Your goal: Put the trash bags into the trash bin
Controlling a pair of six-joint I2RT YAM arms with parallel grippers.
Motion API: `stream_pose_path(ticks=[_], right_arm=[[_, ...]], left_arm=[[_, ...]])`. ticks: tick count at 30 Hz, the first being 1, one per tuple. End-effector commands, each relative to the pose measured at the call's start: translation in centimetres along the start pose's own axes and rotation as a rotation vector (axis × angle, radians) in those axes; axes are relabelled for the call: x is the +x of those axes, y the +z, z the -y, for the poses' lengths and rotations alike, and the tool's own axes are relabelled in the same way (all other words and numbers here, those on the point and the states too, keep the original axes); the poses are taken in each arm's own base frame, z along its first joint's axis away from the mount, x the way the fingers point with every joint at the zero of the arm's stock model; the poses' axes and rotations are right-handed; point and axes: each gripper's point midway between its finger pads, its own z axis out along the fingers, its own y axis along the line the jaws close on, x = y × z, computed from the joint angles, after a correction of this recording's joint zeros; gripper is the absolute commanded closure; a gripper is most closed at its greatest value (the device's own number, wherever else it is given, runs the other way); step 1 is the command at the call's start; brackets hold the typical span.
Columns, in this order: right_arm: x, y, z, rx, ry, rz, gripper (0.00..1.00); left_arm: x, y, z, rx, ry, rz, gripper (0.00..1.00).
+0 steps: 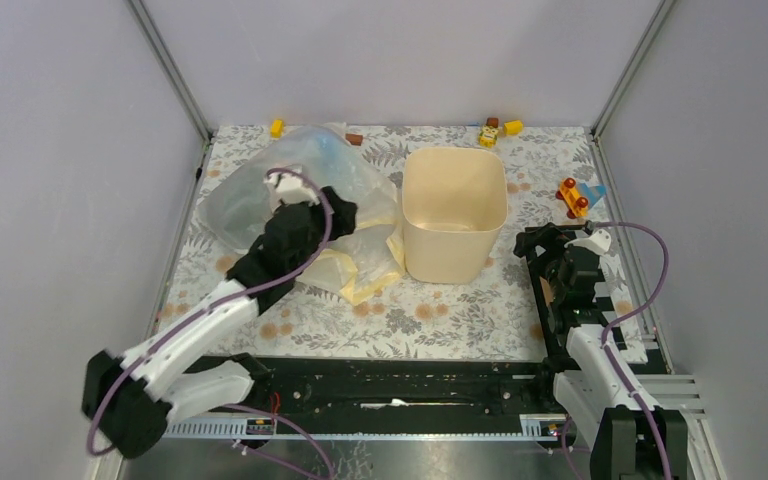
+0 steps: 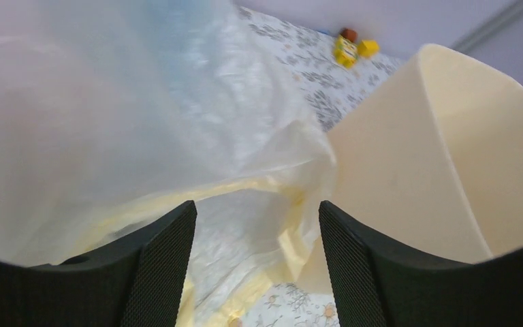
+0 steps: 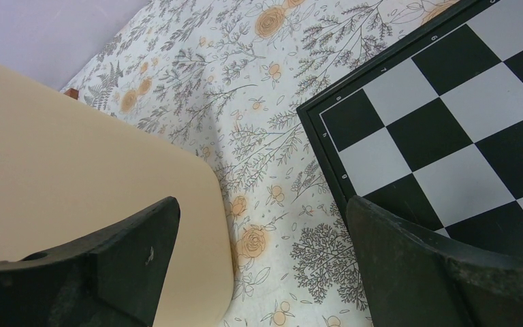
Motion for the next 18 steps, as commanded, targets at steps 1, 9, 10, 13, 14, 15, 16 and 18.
stream_pose_path(ticks=[1, 9, 10, 13, 14, 15, 16, 18], right_arm=[[-2.0, -0.1, -2.0, -0.066, -0.003, 0.051, 0.00], [-2.0, -0.1, -2.2, -0.074, -0.001, 0.050, 0.00], [-2.0, -0.1, -2.1, -0.074, -0.002, 0.050, 0.00], [-1.9, 0.0, -2.1, -0.073, -0.001, 0.048, 0.00], [-2.0, 0.0, -2.1, -0.072, -0.003, 0.049, 0.00], [-1.9, 0.0, -2.1, -0.072, -0.002, 0.046, 0.00], [-1.9, 0.0, -2.1, -0.073, -0.002, 0.047, 0.00], [-1.8, -0.1, -2.0, -0.073, -0.003, 0.047, 0.00]], left_arm=[[1.4, -4.0, -6.7, -0.243, -0.020, 0.039, 0.33], [3.6, -6.6, -10.6, -0.312, -0.053, 0.088, 0.18], [3.7, -6.5, -10.3, -0.295, -0.086, 0.095, 0.11], [4.2, -6.1, -9.3, -0.205, -0.212, 0.122, 0.07], [4.1, -6.0, -8.9, -0.173, -0.255, 0.137, 0.08], [4.2, -5.9, -8.8, -0.152, -0.292, 0.148, 0.08], [4.2, -5.9, -8.9, -0.147, -0.318, 0.159, 0.08], [4.1, -5.6, -9.7, -0.161, -0.339, 0.162, 0.10]])
